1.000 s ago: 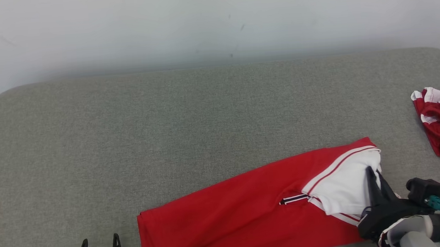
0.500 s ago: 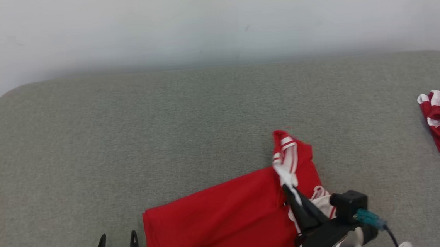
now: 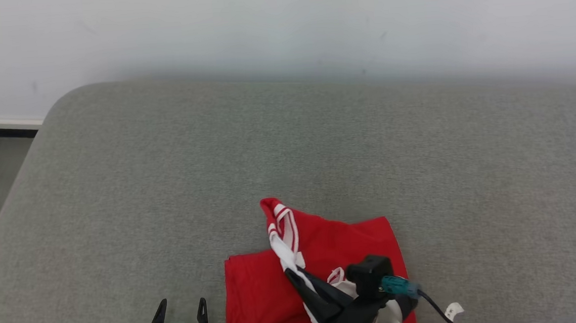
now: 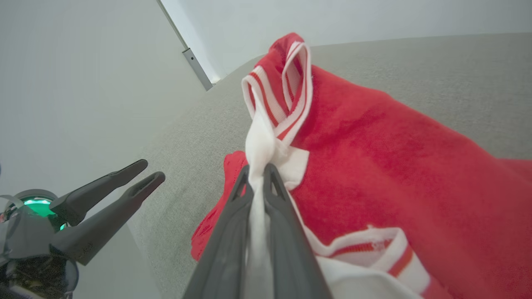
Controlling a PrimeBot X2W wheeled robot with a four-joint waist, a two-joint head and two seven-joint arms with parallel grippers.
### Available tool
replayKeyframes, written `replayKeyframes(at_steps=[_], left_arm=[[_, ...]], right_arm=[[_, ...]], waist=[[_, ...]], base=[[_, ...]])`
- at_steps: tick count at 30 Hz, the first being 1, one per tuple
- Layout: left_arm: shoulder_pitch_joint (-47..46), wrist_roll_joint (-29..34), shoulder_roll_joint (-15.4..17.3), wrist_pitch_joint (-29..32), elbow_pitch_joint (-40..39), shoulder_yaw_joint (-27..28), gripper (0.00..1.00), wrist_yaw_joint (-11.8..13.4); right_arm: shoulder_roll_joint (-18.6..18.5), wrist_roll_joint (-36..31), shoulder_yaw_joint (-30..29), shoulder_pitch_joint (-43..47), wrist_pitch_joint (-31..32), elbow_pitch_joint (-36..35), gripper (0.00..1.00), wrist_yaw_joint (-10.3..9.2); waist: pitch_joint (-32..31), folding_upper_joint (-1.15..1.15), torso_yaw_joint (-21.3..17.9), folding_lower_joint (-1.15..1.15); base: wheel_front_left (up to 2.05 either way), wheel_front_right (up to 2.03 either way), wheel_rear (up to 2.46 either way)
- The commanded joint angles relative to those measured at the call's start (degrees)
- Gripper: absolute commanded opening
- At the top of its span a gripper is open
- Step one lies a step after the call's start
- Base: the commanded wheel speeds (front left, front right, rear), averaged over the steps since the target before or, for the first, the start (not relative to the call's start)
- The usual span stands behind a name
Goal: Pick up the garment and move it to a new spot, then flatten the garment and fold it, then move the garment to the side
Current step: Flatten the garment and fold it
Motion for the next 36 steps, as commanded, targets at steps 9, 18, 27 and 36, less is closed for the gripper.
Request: replayKeyframes(at_steps=[9,18,27,36], left_arm=[[-0.87,-0.47,-0.06,-0.15,0.23,-1.12,1.0,0.8],[-1.33,-0.39,-0.06,-0.15,-1.11,1.01,1.0,1.72],[-1.16,0.41,-0.06,-0.15,-1.99,3.36,1.0,2.21],[0.82,1.17,-0.04,-0.15,-3.53,6.76,1.0,1.9]], right_arm=[[1.94,2.65,3.01,-5.21,-4.45,6.76,1.0,-0.17],[0.63,-7.29,-15.58,-1.76,-6.13,2.99,1.0,-0.17],[1.45,-18.85,-31.23,6.55,-6.15,-5.46,1.0,-0.17],[2.17,-24.15,-39.23,13.0,-6.16,-10.11,1.0,-0.17]], waist=[[0.05,0.0,2.88,0.0],[0.43,0.0,-1.58,0.0],[-0.07,0.0,-5.03,0.0],[-1.88,0.0,-7.67,0.0]], base=[[0.0,0.0,0.0],[0.0,0.0,0.0],[0.0,0.0,0.0],[0.0,0.0,0.0]])
